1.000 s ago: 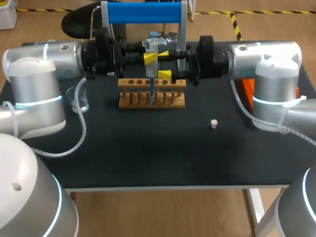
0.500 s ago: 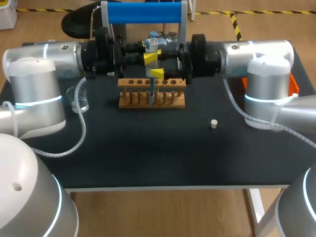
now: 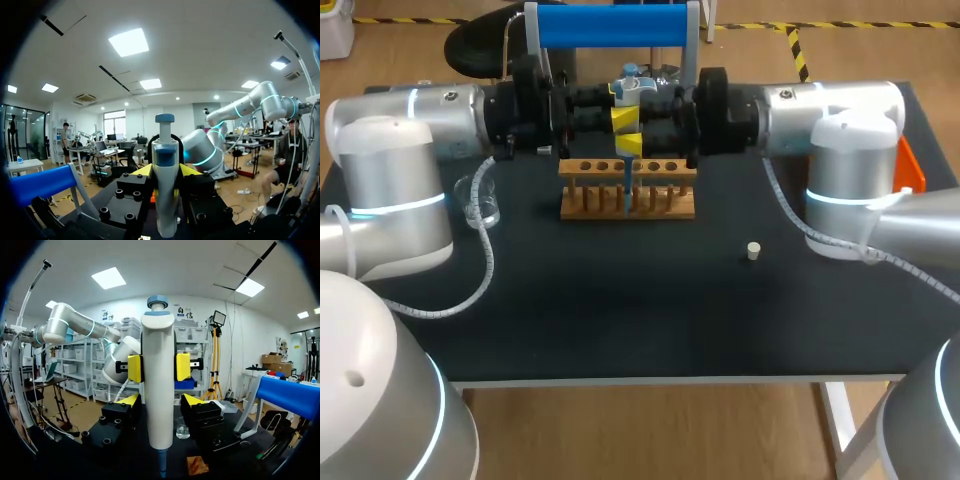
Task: Invert the test tube, pick up the pipette, mount the tip to pipette, aspirate from beaker and dispense into the tube, eject the tip, return the pipette, and cap with the stopper.
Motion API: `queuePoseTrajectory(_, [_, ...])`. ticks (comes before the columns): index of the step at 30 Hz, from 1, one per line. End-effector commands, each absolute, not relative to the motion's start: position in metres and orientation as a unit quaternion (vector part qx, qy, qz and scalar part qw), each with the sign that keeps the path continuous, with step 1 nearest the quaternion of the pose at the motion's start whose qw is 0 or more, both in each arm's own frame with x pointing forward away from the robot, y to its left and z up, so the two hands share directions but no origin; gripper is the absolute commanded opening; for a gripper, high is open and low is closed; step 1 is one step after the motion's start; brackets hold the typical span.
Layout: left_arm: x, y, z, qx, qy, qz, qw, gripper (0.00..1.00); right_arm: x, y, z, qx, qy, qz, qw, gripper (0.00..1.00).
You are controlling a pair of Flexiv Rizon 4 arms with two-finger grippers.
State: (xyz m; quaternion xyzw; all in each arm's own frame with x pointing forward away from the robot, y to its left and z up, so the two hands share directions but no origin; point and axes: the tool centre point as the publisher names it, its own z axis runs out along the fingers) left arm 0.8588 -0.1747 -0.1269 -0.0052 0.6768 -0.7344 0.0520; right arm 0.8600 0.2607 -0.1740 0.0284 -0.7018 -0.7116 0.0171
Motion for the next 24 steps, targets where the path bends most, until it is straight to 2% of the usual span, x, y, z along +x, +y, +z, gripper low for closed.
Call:
queuePoseTrajectory(1, [0.8597, -0.1749, -0.1274, -0.004, 0.676, -0.735, 0.052, 0.00, 0.8612, 0.2615, -0.1745, 0.030, -0.702, -0.711, 0.018, 0.48])
queuePoseTrajectory(6, [0.8597, -0.1749, -0.1274, -0.004, 0.676, -0.735, 0.052, 0.00, 0.8616, 0.2618, -0.1747, 0.029, -0.702, -0.711, 0.019, 0.47])
queuePoseTrajectory(11, [0.8597, -0.1749, -0.1274, -0.004, 0.676, -0.735, 0.052, 0.00, 0.8617, 0.2629, -0.1753, 0.032, -0.703, -0.710, 0.021, 0.37])
queuePoseTrajectory(17, [0.8597, -0.1749, -0.1274, -0.004, 0.676, -0.735, 0.052, 0.00, 0.8621, 0.2637, -0.1748, 0.033, -0.704, -0.709, 0.023, 0.31])
queuePoseTrajectory(18, [0.8597, -0.1749, -0.1274, -0.004, 0.676, -0.735, 0.052, 0.00, 0.8620, 0.2638, -0.1747, 0.034, -0.704, -0.709, 0.024, 0.27])
queuePoseTrajectory(20, [0.8597, -0.1749, -0.1274, -0.004, 0.676, -0.735, 0.052, 0.00, 0.8621, 0.2638, -0.1743, 0.035, -0.704, -0.709, 0.025, 0.13])
queuePoseTrajectory(21, [0.8597, -0.1749, -0.1274, -0.004, 0.676, -0.735, 0.052, 0.00, 0.8622, 0.2638, -0.1742, 0.035, -0.703, -0.709, 0.025, 0.00])
queuePoseTrajectory(24, [0.8597, -0.1749, -0.1274, -0.004, 0.676, -0.735, 0.052, 0.00, 0.8616, 0.2640, -0.1734, 0.038, -0.702, -0.710, 0.028, 0.00])
